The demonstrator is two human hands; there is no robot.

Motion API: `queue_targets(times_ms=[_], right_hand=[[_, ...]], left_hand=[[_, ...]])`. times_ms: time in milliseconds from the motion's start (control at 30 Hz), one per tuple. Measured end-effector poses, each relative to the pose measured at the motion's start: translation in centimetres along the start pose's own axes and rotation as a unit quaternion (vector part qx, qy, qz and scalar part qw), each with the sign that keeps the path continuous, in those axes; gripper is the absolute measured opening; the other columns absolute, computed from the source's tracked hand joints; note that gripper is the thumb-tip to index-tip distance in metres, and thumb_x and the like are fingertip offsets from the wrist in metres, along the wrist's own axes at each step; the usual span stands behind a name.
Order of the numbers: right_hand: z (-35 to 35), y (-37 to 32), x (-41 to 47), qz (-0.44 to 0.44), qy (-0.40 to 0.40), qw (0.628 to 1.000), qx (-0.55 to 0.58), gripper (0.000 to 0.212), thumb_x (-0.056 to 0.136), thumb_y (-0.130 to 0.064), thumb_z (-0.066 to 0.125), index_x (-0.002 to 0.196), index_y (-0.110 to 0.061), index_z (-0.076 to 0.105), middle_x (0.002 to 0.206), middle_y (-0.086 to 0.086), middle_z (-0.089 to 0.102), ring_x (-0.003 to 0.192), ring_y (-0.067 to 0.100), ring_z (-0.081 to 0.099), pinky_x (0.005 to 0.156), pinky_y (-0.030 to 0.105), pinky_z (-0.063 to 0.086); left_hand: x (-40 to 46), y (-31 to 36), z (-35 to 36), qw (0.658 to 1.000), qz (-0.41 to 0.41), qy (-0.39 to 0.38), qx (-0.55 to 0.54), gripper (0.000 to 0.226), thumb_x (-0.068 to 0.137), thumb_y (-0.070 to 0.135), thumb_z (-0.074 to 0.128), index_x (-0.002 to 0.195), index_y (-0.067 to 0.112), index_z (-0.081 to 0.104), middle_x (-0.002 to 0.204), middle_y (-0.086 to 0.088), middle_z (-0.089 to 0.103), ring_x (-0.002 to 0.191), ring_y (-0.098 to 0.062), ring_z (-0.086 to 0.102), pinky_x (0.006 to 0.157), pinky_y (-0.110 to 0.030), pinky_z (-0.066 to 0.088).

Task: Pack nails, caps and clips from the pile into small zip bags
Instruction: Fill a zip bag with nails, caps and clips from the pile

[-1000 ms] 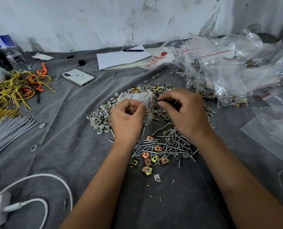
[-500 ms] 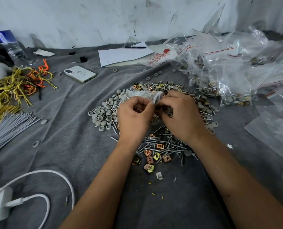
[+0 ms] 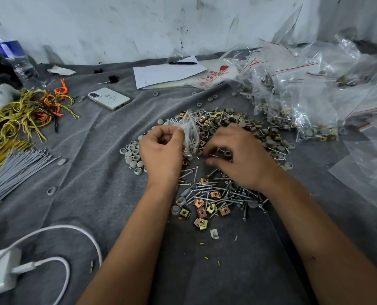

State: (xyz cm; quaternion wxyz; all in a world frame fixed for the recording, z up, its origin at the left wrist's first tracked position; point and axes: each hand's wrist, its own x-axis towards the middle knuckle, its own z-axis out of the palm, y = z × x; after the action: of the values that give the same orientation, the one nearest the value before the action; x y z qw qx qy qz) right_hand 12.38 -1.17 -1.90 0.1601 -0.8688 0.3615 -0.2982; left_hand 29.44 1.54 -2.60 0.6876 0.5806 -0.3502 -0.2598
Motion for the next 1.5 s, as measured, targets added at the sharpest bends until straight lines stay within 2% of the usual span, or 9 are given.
queue_targets(times_ms=[133,333,433,600,733,867,1133,1233,1500], right_hand=[[0.2,-0.4,-0.1,0.017,-0.137,0.990,-0.029,0.017,0.082,-0.041,0.081,0.097,-0.035,0.076,0.100,-0.007,0.058,0.106,0.016,0.042,0.094,0.039,0.042],[0.3,-0.9,0.0,0.023,-0.179,0.982,-0.051,0.019,0.082,-0.041,0.082,0.095,-0.028,0.074,0.100,-0.009,0.057,0.108,0.016,0.044,0.098,0.044,0.042],[0.3,-1.0,-0.1,0.007,-0.134,0.991,-0.022,0.012,0.085,-0.032,0.081,0.091,-0.031,0.070,0.094,-0.015,0.059,0.099,0.009,0.048,0.091,0.036,0.045],[0.1,-1.1,-0.1,0.000,0.082,0.994,0.070,0.015,0.085,-0.011,0.081,0.098,-0.017,0.077,0.095,-0.012,0.072,0.089,-0.004,0.064,0.082,0.005,0.043],[0.1,-1.3,-0.1,-0.004,0.135,0.989,0.064,0.016,0.087,-0.006,0.078,0.103,-0.011,0.079,0.097,-0.004,0.074,0.089,0.000,0.064,0.083,0.008,0.046],[0.2,-1.6,-0.1,-0.006,0.189,0.979,0.071,0.016,0.083,-0.007,0.083,0.098,-0.009,0.079,0.094,-0.002,0.076,0.086,0.004,0.069,0.080,0.011,0.050],[0.6,-0.9,0.0,0.006,0.139,0.990,-0.028,0.024,0.081,-0.002,0.081,0.102,-0.013,0.080,0.096,0.000,0.074,0.090,0.012,0.064,0.082,0.022,0.051],[0.8,-1.2,-0.1,0.021,0.155,0.987,-0.025,0.023,0.080,-0.006,0.083,0.100,-0.015,0.077,0.094,-0.003,0.074,0.085,0.008,0.062,0.079,0.014,0.047],[1.9,-1.4,0.0,-0.016,0.067,0.997,-0.026,0.019,0.093,-0.006,0.063,0.105,-0.011,0.078,0.103,0.004,0.075,0.095,0.023,0.063,0.083,0.043,0.054]], left_hand=[[-0.1,0.1,0.0,1.000,0.004,-0.004,0.006,0.018,0.085,0.008,0.070,0.072,0.021,0.071,0.064,0.000,0.065,0.061,-0.018,0.055,0.058,-0.031,0.045],[-0.2,0.0,0.1,1.000,0.005,-0.010,0.001,0.011,0.080,0.014,0.069,0.073,0.021,0.072,0.066,-0.001,0.066,0.063,-0.018,0.056,0.061,-0.034,0.046],[-0.1,-0.2,-0.1,1.000,0.002,-0.012,0.002,0.010,0.079,0.015,0.069,0.073,0.021,0.073,0.065,0.002,0.067,0.062,-0.016,0.057,0.061,-0.033,0.047],[0.6,0.0,-0.5,1.000,-0.001,-0.004,-0.016,0.016,0.088,0.005,0.070,0.075,0.015,0.073,0.062,0.002,0.064,0.058,-0.015,0.054,0.057,-0.030,0.046],[1.7,0.3,-1.4,0.997,-0.024,0.009,-0.070,0.012,0.092,0.001,0.068,0.082,0.005,0.072,0.057,0.002,0.061,0.050,-0.008,0.051,0.050,-0.021,0.044],[0.6,0.2,-0.6,0.996,-0.011,-0.085,-0.019,0.014,0.092,-0.001,0.068,0.081,0.006,0.072,0.067,-0.011,0.066,0.055,-0.017,0.055,0.052,-0.027,0.046],[-1.0,0.0,0.5,0.988,0.006,-0.152,0.028,0.010,0.092,0.000,0.071,0.082,0.004,0.073,0.062,-0.012,0.064,0.048,-0.015,0.053,0.048,-0.024,0.044],[-1.1,0.1,0.5,0.988,0.004,-0.156,0.011,0.013,0.092,0.000,0.071,0.081,0.006,0.072,0.064,-0.011,0.065,0.051,-0.015,0.055,0.048,-0.024,0.046],[-0.8,-0.1,0.5,0.991,-0.020,-0.127,-0.033,0.014,0.093,-0.003,0.066,0.082,0.003,0.071,0.056,-0.005,0.060,0.047,-0.011,0.050,0.046,-0.021,0.042]])
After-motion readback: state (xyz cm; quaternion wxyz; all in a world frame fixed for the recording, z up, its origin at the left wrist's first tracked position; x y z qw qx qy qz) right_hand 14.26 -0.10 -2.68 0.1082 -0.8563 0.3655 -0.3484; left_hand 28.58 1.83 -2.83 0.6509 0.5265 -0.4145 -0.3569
